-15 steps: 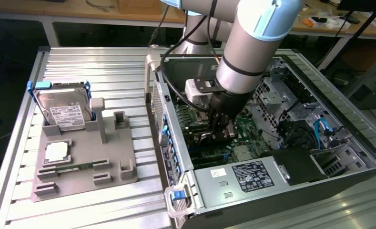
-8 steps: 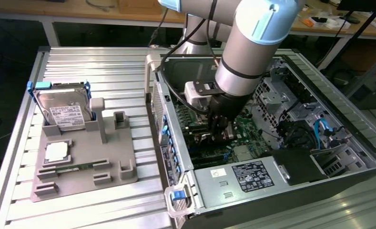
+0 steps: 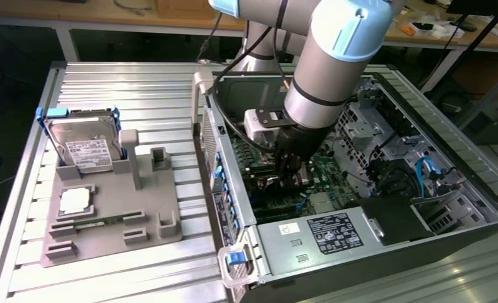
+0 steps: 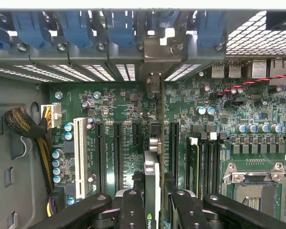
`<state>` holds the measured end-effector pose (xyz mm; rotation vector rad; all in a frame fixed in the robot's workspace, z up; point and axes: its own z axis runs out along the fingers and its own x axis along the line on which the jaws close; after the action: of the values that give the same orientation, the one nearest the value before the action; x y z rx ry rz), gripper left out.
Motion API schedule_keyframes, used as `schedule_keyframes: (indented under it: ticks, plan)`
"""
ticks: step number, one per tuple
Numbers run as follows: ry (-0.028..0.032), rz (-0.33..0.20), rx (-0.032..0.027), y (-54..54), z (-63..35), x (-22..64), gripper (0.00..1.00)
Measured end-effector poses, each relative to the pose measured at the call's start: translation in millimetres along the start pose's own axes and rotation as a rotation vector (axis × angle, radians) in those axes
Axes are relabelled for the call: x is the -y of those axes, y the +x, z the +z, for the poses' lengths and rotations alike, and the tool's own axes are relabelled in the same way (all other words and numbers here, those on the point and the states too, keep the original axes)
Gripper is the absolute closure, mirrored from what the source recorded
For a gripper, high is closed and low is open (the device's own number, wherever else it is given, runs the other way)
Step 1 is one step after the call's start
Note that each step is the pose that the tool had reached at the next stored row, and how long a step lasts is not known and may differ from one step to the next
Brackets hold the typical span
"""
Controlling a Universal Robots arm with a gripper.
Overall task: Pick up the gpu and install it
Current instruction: 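Insert the gpu into the slot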
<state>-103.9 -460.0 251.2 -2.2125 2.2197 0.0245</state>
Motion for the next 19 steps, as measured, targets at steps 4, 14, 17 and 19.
schedule_keyframes:
  ticks: [4,14,17,19]
  plan:
    - [0.0001,0.0,0.0001,0.0,0.0,0.0,0.73]
    - [0.0001,0.0,0.0002,0.0,0.1,0.0,0.6]
    - [0.0004,0.0,-0.0005,0.0,-1.1,0.0,0.6]
    - [0.0018,0.0,-0.0015,-0.1,-4.8,0.0,0.6]
